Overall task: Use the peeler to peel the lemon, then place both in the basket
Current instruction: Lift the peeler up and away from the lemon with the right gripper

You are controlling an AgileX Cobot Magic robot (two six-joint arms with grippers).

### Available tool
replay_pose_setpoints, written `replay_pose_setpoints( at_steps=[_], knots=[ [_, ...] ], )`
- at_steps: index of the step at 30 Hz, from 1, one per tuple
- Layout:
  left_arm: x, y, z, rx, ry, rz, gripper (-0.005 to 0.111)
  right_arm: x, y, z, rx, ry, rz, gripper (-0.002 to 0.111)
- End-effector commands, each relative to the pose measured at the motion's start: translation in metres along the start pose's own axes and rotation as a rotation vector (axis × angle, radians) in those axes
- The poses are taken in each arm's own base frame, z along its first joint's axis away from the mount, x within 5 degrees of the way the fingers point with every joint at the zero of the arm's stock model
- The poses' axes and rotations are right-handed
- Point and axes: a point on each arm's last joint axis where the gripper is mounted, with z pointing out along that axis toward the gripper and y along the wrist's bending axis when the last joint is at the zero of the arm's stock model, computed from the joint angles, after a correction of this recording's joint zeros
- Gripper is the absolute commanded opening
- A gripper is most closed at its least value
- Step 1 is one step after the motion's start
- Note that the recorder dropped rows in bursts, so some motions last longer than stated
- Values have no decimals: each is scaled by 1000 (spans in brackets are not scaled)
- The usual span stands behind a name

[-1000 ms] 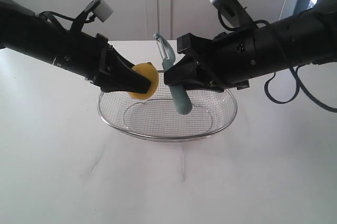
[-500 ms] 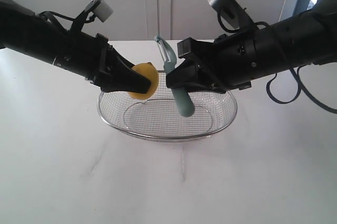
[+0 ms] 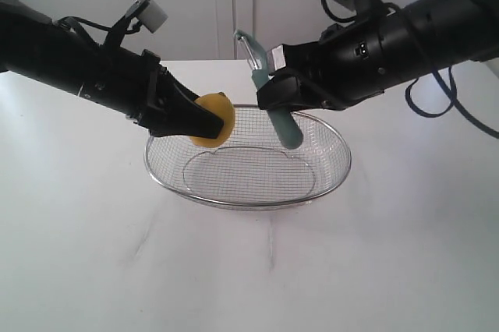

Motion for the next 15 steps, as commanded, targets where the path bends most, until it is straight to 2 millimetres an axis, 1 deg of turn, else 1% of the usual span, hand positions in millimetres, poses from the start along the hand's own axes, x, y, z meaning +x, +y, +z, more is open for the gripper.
replay_pose_setpoints(
  at_steps=[1, 6, 15],
  knots=[
    [-3, -4, -3, 22, -27, -14, 0, -9, 2, -8, 47, -21, -57, 0],
    [-3, -4, -2, 20, -27, -14, 0, -16, 1, -12, 94, -28, -92, 0],
    [-3, -4, -2, 20, -27, -14, 0, -33, 0, -27, 233, -36, -175, 0]
  ],
)
